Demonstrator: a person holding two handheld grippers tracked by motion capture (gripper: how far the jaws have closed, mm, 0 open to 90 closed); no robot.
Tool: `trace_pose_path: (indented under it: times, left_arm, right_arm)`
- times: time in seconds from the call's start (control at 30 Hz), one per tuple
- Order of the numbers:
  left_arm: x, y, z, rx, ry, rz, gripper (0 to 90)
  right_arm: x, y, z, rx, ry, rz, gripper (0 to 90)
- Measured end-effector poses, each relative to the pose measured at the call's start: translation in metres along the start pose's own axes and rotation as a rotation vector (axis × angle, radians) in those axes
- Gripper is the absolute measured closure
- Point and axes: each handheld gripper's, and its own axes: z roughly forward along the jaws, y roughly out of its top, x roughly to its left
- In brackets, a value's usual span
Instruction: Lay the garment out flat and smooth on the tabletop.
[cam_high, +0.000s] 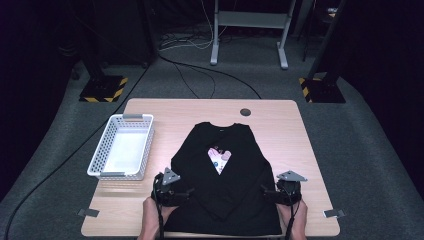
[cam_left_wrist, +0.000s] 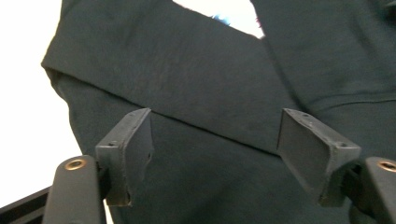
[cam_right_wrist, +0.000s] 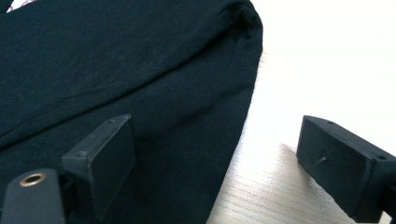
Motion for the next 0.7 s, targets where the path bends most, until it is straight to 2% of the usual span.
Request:
trace_pose_path:
  times: [0.1, 0.17, 0.3, 0.4, 0.53, 0.6, 0.7]
  left_arm:
    - [0.005, -0.004, 0.012, 0.037, 0.033, -0.018, 22.6]
    - [0.007, -0.008, 0.017, 0.048, 0.037, -0.031, 20.2]
    - [0.005, -0.014, 0.016, 0.024, 0.076, -0.005, 19.6]
    - [0.005, -0.021, 0.017, -0.032, 0.093, 0.004, 18.7]
    - [0.005, -0.021, 0.017, -0.032, 0.093, 0.006, 18.5]
    - [0.005, -0.021, 0.017, -0.033, 0.093, 0.008, 18.5]
    - [0.005, -0.021, 0.017, -0.032, 0.092, 0.007, 18.4]
  right_arm:
    - [0.000, 0.000, 0.000, 0.001, -0.001, 0.003, 11.1]
    - [0.000, 0.000, 0.000, 0.002, -0.001, 0.003, 11.1]
    - [0.001, 0.000, 0.000, 0.002, -0.006, 0.006, 10.6]
    - [0.003, 0.000, 0.000, 0.003, -0.027, 0.016, 9.7]
    - [0.005, -0.001, -0.002, 0.023, -0.027, 0.015, 5.0]
    - [0.007, -0.001, -0.004, 0.045, -0.017, 0.033, 1.8]
    - [0.019, 0.001, -0.014, 0.025, 0.003, 0.038, 1.1]
